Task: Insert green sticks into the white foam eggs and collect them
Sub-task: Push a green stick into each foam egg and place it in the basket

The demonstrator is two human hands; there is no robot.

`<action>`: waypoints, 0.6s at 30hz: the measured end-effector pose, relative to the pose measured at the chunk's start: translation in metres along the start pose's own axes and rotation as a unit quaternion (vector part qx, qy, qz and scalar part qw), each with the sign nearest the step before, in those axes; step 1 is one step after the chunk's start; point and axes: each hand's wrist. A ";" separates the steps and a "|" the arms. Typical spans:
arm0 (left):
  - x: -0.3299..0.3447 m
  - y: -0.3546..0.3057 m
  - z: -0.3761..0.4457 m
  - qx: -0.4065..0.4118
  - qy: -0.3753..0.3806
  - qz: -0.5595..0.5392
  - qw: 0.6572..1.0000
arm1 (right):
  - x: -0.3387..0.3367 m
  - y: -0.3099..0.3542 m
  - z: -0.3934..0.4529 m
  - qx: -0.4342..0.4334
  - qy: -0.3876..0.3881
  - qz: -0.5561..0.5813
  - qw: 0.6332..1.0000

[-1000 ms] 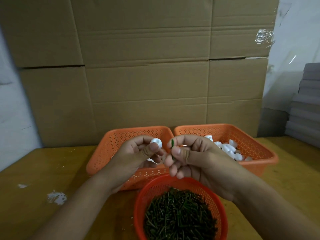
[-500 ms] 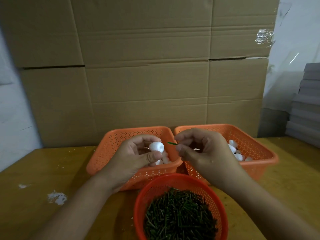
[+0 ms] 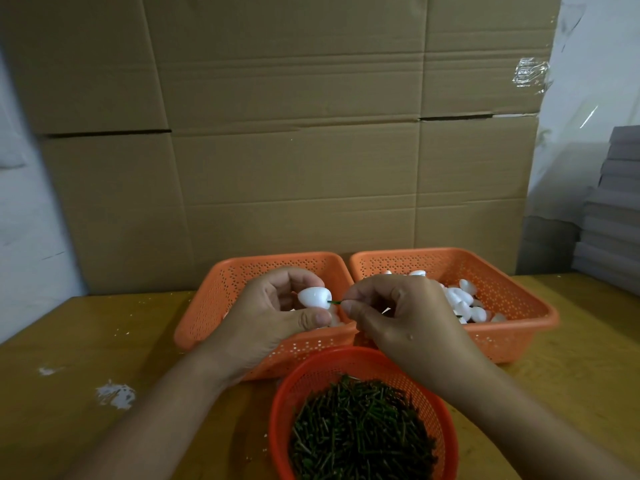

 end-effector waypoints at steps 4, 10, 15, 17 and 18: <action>0.001 0.000 -0.001 0.013 0.004 0.013 1.000 | 0.002 -0.002 -0.001 -0.004 0.002 0.002 1.000; 0.006 -0.002 -0.002 0.029 0.007 0.054 0.998 | 0.004 -0.004 -0.002 -0.011 0.005 0.013 1.000; 0.007 -0.004 -0.002 0.033 0.000 0.060 0.998 | 0.005 -0.004 -0.002 0.012 -0.001 0.057 0.998; 0.006 -0.004 -0.002 0.032 -0.005 0.059 0.998 | 0.004 -0.003 0.000 0.028 0.002 0.079 0.997; 0.005 -0.004 -0.002 0.033 -0.007 0.059 0.998 | 0.002 -0.002 0.000 0.035 0.002 0.085 0.996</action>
Point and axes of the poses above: each hand's wrist, its own z-axis towards the middle knuckle, its own x-axis out of the palm, y = z × x, and after that the axes turned 5 degrees about -x, right-handed
